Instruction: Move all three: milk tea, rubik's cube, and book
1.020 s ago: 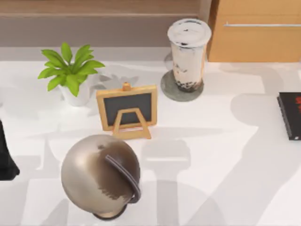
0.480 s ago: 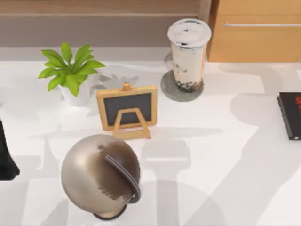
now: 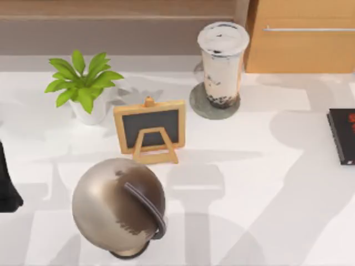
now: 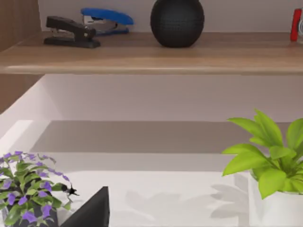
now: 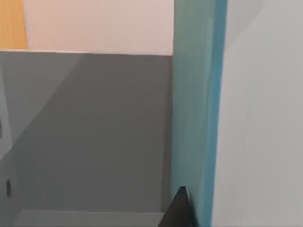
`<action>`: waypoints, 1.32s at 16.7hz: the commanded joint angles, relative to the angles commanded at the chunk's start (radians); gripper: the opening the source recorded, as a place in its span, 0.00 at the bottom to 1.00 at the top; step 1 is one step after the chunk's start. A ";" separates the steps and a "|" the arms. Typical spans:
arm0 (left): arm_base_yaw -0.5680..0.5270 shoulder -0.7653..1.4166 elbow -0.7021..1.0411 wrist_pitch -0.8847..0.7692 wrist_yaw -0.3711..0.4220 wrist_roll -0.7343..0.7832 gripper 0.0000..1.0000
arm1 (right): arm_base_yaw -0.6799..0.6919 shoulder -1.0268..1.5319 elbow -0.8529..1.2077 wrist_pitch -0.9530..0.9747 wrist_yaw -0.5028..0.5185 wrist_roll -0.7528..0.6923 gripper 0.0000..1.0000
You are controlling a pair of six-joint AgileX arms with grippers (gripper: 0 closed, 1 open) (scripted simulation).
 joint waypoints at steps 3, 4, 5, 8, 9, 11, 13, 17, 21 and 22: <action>0.000 0.000 0.000 0.000 0.000 0.000 1.00 | -0.005 -0.031 -0.020 -0.012 -0.007 0.000 0.00; 0.000 0.000 0.000 0.000 0.000 0.000 1.00 | -0.006 -0.034 -0.022 -0.013 -0.007 0.000 0.00; 0.000 0.000 0.000 0.000 0.000 0.000 1.00 | -0.006 -0.034 -0.022 -0.013 -0.007 0.000 0.00; 0.000 0.000 0.000 0.000 0.000 0.000 1.00 | -0.001 -0.030 -0.018 -0.012 -0.007 0.002 0.00; 0.000 0.000 0.000 0.000 0.000 0.000 1.00 | -0.002 -0.039 -0.024 -0.007 -0.002 0.012 0.00; 0.000 0.000 0.000 0.000 0.000 0.000 1.00 | -0.010 -0.088 -0.058 0.020 0.028 0.061 0.00; 0.000 0.000 0.000 0.000 0.000 0.000 1.00 | -0.020 -0.176 -0.114 0.062 0.075 0.152 0.00; 0.000 0.000 0.000 0.000 0.000 0.000 1.00 | -0.045 -0.388 -0.285 0.165 0.178 0.397 0.00; 0.000 0.000 0.000 0.000 0.000 0.000 1.00 | -0.054 -0.571 -0.528 0.253 0.265 0.701 0.00; 0.000 0.000 0.000 0.000 0.000 0.000 1.00 | -0.049 -0.601 -0.595 0.269 0.279 0.782 0.00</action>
